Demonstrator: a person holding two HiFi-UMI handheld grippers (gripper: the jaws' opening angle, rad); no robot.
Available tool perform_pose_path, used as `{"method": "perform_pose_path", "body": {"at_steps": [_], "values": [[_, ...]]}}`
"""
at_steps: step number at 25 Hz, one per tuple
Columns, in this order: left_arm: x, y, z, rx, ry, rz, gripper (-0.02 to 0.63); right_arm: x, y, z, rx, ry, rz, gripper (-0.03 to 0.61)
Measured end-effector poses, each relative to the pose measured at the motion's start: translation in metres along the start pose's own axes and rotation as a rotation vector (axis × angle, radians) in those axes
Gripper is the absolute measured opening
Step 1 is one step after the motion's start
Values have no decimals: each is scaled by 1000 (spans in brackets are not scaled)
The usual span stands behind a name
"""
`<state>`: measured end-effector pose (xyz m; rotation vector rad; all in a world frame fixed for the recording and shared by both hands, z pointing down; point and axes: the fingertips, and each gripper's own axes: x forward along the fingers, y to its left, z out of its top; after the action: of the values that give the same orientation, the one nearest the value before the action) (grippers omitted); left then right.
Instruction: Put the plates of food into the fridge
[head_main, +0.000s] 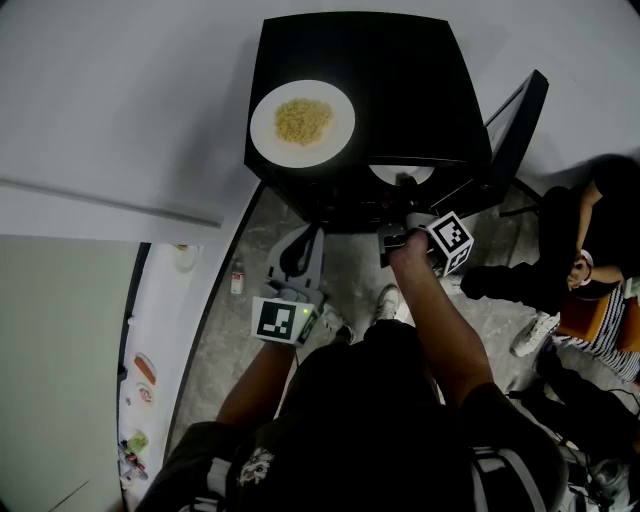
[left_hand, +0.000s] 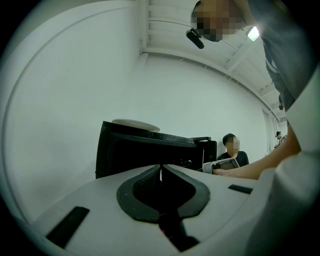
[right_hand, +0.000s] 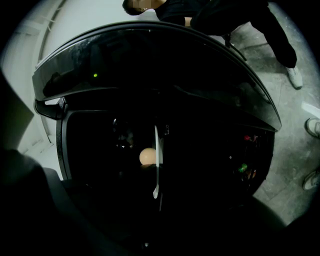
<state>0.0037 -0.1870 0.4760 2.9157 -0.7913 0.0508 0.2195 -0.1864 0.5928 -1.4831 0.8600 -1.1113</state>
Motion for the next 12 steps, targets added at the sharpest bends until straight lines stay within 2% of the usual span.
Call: {"method": "perform_pose_path", "body": {"at_steps": [6, 9, 12], "values": [[-2, 1, -2, 21, 2, 8, 31, 4, -2, 1, 32, -12, -7, 34], [-1, -1, 4, -8, -14, 16, 31, 3, -4, 1, 41, -19, -11, 35], [-4, 0, 0, 4, -4, 16, 31, 0, -5, 1, 22, -20, -21, 84]]}}
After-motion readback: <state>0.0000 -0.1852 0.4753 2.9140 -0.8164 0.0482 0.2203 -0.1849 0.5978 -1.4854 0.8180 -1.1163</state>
